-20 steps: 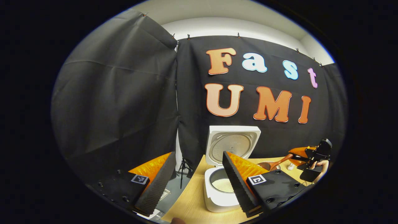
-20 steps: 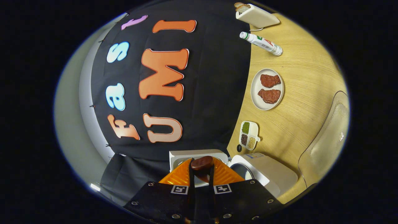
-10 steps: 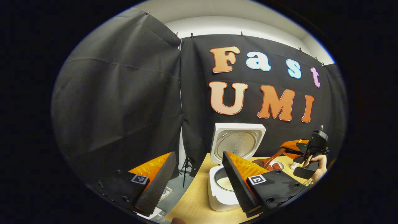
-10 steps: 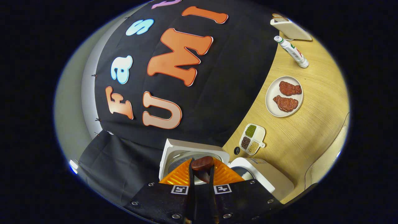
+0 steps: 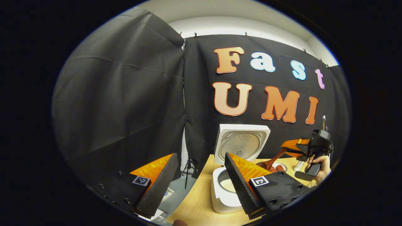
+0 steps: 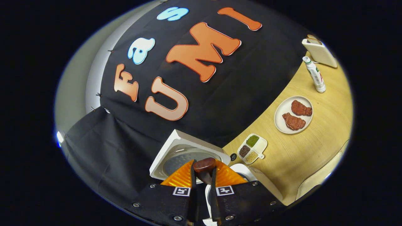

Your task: Close the left gripper, press the button to open the rice cooker; take a wooden spoon from the chopstick holder with the right hand, scoop a spoonful of rice and pour it into the rice cooker, then put the wooden spoon back into the chopstick holder.

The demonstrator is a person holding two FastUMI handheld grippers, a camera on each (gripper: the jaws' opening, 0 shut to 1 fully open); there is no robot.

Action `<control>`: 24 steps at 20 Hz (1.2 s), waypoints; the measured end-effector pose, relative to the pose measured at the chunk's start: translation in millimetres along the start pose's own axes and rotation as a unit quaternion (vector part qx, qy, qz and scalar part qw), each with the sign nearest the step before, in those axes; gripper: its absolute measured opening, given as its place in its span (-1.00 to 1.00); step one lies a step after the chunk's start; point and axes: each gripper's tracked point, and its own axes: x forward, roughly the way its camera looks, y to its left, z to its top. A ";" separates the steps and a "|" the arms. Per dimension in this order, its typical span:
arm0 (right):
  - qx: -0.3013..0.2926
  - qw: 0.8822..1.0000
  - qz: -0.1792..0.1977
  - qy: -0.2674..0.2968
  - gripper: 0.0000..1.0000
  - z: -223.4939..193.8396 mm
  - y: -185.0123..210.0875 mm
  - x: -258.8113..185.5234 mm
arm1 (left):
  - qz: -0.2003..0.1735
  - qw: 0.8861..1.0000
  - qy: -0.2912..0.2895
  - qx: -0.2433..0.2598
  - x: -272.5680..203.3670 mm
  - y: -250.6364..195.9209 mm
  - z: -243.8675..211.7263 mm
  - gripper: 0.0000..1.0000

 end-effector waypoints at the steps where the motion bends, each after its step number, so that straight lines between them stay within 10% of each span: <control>1: -0.012 1.000 0.000 -0.001 -0.70 0.6 3.2 0.0 | 0.000 1.000 0.000 0.000 1.3 -0.3 -0.2 1.00; 13: -0.156 0.988 0.016 -0.012 -0.70 -9.8 37.5 -1.9 | 0.000 1.000 0.003 0.001 0.7 0.6 -3.4 1.00; 24: -0.309 0.950 0.032 -0.024 -0.70 -24.2 64.5 -2.3 | 0.002 1.000 0.009 0.004 -0.4 -1.7 -8.5 1.00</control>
